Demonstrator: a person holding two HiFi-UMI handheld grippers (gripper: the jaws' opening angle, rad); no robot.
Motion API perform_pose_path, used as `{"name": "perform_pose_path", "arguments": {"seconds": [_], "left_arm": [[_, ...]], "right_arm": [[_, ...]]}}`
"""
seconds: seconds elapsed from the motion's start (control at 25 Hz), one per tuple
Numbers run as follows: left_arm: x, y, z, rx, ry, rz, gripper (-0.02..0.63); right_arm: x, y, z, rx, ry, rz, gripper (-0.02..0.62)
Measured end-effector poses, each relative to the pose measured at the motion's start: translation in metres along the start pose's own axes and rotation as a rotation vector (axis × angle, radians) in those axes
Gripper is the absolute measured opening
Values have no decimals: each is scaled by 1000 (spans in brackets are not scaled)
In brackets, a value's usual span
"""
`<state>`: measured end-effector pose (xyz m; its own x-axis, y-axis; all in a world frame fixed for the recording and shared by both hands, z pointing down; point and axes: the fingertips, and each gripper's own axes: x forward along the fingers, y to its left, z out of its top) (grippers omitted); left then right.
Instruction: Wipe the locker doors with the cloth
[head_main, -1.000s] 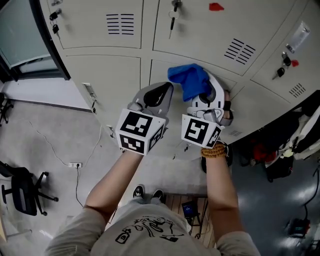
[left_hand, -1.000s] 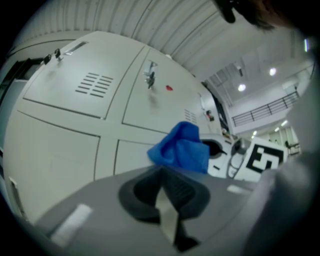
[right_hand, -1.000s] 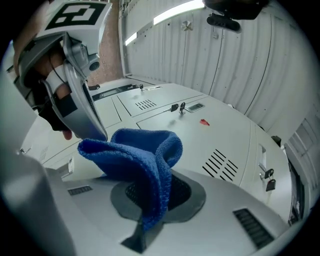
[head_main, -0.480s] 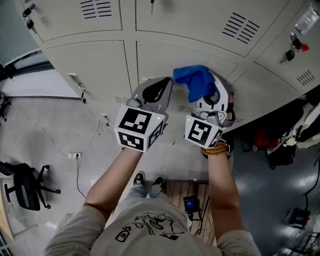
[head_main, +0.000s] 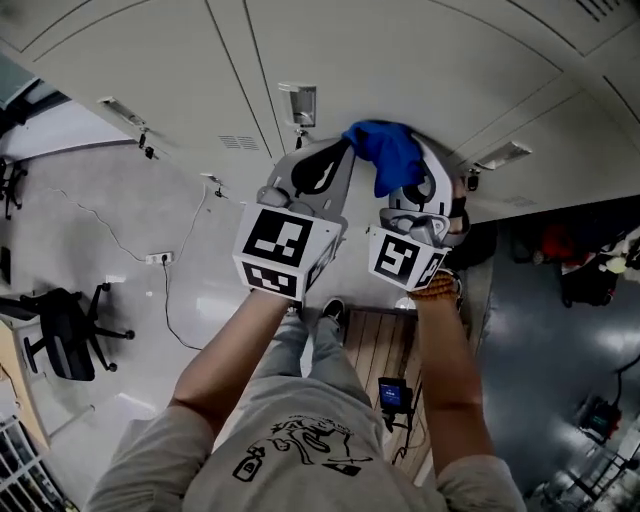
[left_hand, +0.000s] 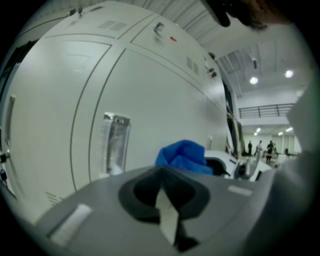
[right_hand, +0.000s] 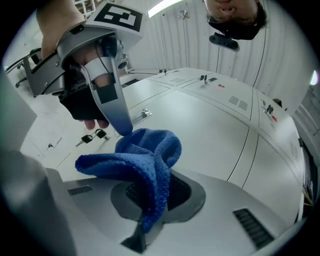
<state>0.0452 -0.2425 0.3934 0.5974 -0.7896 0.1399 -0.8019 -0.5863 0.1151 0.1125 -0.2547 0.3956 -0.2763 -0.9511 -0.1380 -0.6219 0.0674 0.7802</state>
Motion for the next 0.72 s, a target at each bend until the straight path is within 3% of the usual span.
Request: {"name": "perform_pose_path", "arguments": {"seconds": [0.4, 0.72], "left_arm": [[11, 8, -90, -67, 100, 26, 2], [29, -16, -83, -89, 78, -12, 2]], "right_arm": [[-10, 88, -68, -32, 72, 132, 31], [-30, 59, -111, -113, 194, 149, 31]]}}
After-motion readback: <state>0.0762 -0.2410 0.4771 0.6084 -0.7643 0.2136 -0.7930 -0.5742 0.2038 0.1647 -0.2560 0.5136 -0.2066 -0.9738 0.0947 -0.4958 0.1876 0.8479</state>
